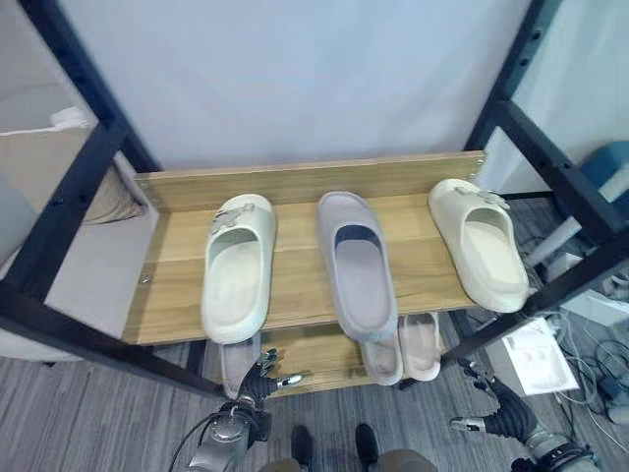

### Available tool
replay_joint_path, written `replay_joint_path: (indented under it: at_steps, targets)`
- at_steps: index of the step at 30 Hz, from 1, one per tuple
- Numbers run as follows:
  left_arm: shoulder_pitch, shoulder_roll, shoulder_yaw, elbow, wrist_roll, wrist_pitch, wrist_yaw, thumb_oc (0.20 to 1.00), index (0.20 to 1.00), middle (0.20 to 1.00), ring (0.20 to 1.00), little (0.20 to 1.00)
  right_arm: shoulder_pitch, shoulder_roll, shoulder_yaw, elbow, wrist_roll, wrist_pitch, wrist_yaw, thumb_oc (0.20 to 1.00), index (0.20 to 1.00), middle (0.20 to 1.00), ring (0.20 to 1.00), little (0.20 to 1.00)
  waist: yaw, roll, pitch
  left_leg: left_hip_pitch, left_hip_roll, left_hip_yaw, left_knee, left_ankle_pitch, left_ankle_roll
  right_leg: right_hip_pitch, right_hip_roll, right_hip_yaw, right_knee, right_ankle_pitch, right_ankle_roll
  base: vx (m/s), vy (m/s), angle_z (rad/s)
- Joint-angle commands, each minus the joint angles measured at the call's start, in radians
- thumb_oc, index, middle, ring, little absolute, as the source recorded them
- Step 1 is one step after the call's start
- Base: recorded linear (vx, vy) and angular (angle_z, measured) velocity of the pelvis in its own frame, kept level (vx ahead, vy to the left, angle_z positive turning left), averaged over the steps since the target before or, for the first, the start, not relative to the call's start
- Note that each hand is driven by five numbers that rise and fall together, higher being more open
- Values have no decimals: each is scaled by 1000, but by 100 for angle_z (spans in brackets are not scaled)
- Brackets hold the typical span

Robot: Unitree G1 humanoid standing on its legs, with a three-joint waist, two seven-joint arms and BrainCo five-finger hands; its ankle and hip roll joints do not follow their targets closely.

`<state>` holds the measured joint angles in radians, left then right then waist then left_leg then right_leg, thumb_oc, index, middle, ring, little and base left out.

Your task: Arrange the slippers neatly on the shoe rack.

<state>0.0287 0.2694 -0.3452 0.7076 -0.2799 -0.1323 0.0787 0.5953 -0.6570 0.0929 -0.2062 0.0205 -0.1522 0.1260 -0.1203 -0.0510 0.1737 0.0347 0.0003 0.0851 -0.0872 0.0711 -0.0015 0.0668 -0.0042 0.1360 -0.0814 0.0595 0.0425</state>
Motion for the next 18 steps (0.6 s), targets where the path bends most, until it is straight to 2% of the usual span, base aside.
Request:
replay_joint_path:
  at_steps: [1,5,6,7,8,9,10,11,13,16,18]
  targets:
    - [-96,-14,11,81,64,-42,-8,1000,1000,1000,1000,1000,30,-96,-86,-123,72,-70,96,1000,1000,1000,1000,1000,9,-34,-34,14,23,7,0,-48,-38,12,-67,18,20,-69,93,-8,31,-13]
    - [-103,-16,-8,98,79,-41,-25,1000,1000,1000,1000,1000,106,-278,-209,-305,220,-89,180,1000,1000,1000,1000,1000,-4,-42,-50,14,25,10,0,-51,-41,7,-69,15,22,-64,99,-15,28,-1]
    - [-102,-18,-9,99,79,-41,-25,1000,1000,1000,1000,1000,112,-279,-215,-310,222,-87,180,1000,1000,1000,1000,1000,-3,-40,-51,13,25,10,0,-51,-41,7,-69,15,22,-64,99,-27,44,1]
    - [-100,-17,-17,103,83,-43,-32,1000,1000,1000,1000,1000,163,-385,-312,-392,310,-94,214,1000,1000,1000,1000,1000,-8,-43,-58,13,24,15,0,-51,-43,4,-71,17,20,-56,102,-22,46,-1]
    - [-99,-14,-15,114,82,-42,-36,1000,1000,1000,1000,1000,180,-445,-366,-429,341,-106,223,1000,1000,1000,1000,1000,-12,-48,-65,13,24,19,0,-52,-44,1,-72,20,19,-51,104,-29,57,-3]
    - [-98,-14,-16,123,81,-43,-38,1000,1000,1000,1000,1000,203,-485,-414,-454,375,-103,223,1000,1000,1000,1000,1000,-15,-48,-69,13,25,23,0,-53,-45,-1,-71,22,18,-49,106,0,0,0]
    - [-98,-18,-18,123,81,-43,-38,1000,1000,1000,1000,1000,213,-485,-424,-458,377,-102,223,1000,1000,1000,1000,1000,-13,-45,-70,12,25,23,0,-53,-45,-1,-71,22,18,-49,106,-23,35,-3]
    - [-91,-18,-18,128,78,-46,-36,1000,1000,1000,1000,1000,236,-554,-519,-496,440,-115,219,1000,1000,1000,1000,1000,-22,-51,-78,13,26,30,0,-54,-46,-6,-71,29,16,-41,108,-28,46,-3]
    - [-80,-22,-20,138,72,-53,-32,1000,1000,1000,1000,1000,263,-628,-634,-540,481,-138,215,1000,1000,1000,1000,1000,-30,-54,-88,15,27,42,0,-56,-47,-12,-71,39,13,-33,111,-30,62,-12]
    - [-67,-32,-18,136,50,-64,-24,1000,1000,1000,1000,1000,220,-656,-738,-573,525,-172,174,1000,1000,1000,1000,1000,-37,-52,-100,18,29,53,0,-59,-44,-19,-69,52,11,-26,114,-14,48,-20]
    - [-60,-38,-17,132,36,-70,-20,1000,1000,1000,1000,1000,148,-640,-755,-577,534,-191,144,1000,1000,1000,1000,1000,-38,-50,-106,22,30,59,0,-62,-41,-22,-70,56,13,-24,115,-5,40,-6]
